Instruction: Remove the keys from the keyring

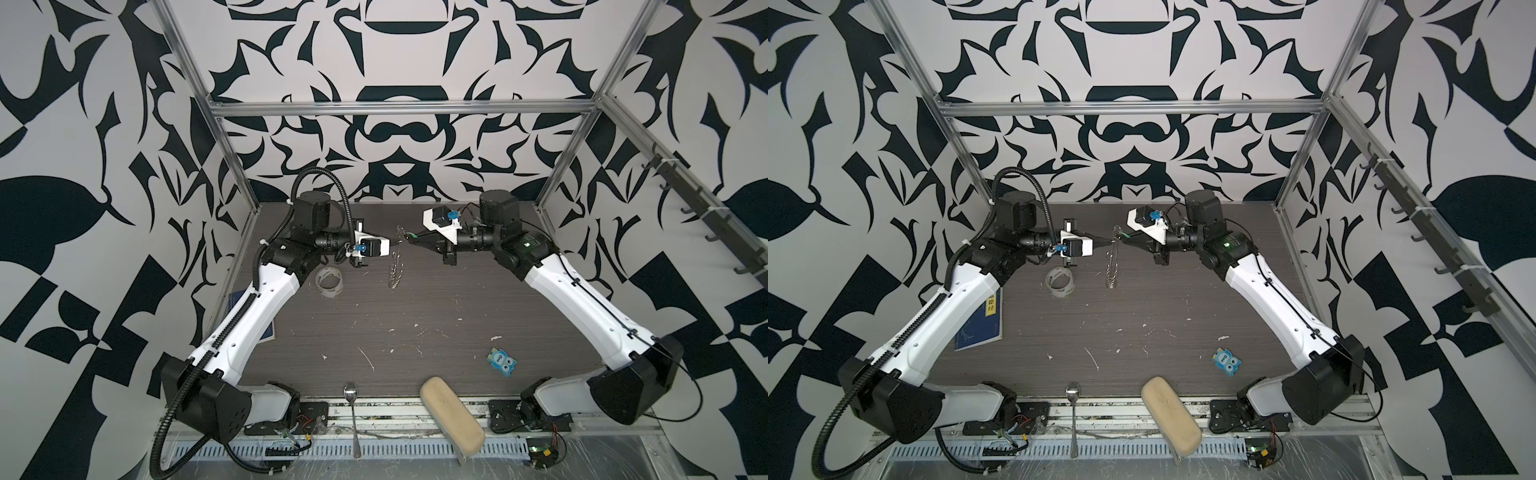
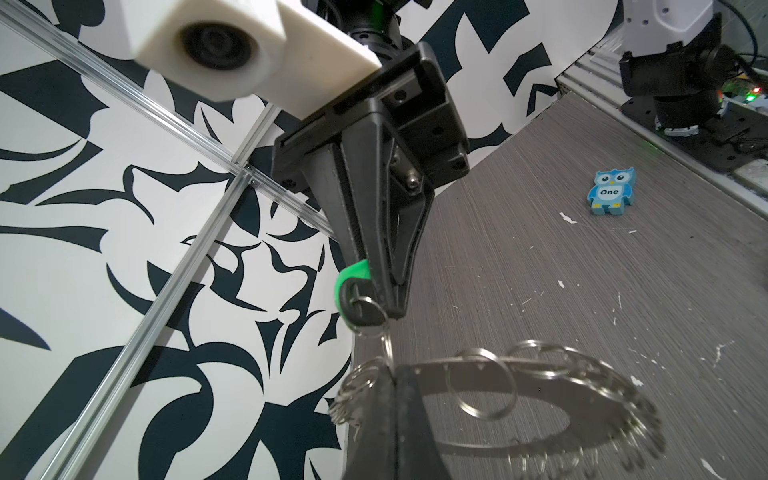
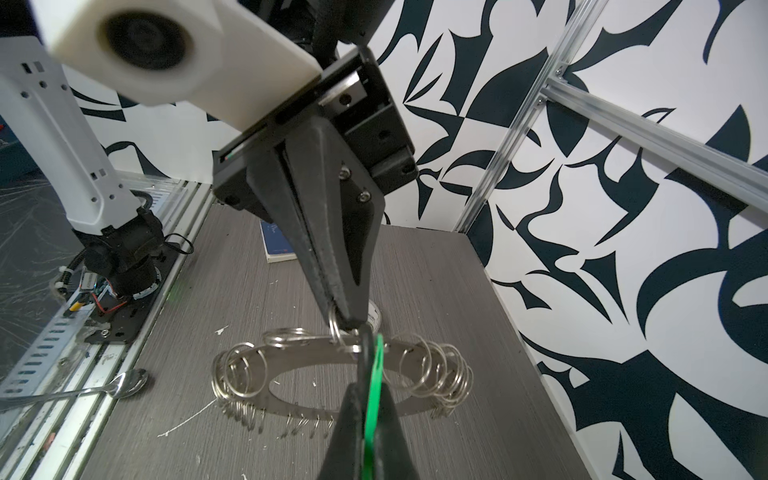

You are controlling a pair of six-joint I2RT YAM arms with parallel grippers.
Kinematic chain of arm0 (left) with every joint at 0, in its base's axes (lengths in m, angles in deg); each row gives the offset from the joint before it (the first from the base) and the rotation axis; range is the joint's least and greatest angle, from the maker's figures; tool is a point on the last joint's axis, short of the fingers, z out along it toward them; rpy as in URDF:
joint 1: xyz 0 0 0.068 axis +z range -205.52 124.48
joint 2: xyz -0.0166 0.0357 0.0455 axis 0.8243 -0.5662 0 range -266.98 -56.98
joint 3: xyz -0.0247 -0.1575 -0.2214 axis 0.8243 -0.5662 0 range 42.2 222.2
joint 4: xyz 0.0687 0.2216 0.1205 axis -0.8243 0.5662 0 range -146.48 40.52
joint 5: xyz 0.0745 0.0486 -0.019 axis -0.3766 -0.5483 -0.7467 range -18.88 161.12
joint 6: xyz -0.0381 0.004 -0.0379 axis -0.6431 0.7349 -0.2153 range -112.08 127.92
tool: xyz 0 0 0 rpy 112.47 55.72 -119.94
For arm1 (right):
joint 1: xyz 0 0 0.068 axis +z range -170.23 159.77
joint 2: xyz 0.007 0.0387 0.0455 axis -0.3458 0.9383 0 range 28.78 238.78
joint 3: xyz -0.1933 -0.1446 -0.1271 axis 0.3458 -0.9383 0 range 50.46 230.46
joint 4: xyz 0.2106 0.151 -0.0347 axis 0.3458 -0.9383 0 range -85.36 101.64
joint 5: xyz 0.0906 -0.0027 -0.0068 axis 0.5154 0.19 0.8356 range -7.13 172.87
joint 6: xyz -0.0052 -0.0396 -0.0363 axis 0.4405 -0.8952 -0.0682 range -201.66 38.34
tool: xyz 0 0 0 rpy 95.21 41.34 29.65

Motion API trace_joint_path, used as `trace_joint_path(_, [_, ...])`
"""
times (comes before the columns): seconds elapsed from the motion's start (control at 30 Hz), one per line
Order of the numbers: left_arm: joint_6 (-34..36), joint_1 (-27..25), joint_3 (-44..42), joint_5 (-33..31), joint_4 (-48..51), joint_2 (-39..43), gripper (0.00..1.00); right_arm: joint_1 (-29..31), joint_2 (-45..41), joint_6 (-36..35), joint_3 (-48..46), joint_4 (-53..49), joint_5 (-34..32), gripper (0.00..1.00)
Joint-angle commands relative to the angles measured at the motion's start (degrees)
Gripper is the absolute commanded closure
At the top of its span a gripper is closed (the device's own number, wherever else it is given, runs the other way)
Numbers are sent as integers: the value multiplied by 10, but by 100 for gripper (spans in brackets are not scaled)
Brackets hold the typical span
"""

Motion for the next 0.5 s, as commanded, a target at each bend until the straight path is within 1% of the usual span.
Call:
trace_joint_path(0.0, [23, -6, 16, 2, 46, 12, 100, 2, -5, 20, 46, 24, 12, 100])
trace_joint_path(0.2, [39, -15, 42, -2, 79, -2, 100, 11, 10, 29, 68, 20, 12, 100])
trace_joint_path(0.47, [42, -19, 72, 4, 101, -19, 100, 16, 27, 15, 101, -19, 15, 100])
